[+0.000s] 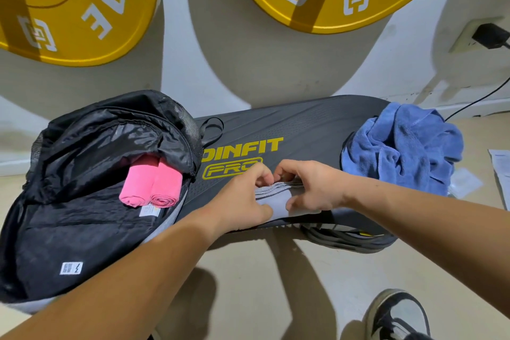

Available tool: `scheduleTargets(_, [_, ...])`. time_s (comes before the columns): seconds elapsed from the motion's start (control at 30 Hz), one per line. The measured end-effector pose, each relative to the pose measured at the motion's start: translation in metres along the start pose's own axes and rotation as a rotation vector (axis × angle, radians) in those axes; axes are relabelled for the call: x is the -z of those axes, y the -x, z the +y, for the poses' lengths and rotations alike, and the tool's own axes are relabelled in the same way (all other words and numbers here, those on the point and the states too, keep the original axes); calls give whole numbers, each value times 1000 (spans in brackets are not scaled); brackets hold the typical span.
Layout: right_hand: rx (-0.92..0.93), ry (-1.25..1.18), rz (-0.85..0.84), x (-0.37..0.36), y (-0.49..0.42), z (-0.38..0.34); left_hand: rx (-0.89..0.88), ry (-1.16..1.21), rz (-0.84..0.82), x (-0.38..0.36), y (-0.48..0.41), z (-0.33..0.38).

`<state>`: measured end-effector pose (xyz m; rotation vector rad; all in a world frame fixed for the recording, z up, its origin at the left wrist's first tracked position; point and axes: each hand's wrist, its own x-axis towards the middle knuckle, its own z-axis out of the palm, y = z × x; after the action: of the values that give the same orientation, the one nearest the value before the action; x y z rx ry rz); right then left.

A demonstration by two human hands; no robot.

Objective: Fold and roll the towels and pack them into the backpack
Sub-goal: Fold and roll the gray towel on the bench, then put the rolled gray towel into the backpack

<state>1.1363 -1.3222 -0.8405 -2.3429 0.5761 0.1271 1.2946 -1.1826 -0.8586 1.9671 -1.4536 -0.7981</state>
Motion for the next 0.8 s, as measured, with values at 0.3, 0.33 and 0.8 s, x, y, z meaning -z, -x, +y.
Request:
scheduleTargets(0.3, [-64,1,10,0,-12,0,-222,-414,0,-10,25,-14])
scheduleTargets(0.33, [-77,0,-1,2,-16,-4,-211,-413,11,-5,28,-12])
scheduleTargets(0.8, [265,103,256,-11,-111,-154,267,-197,310,199,114,-34])
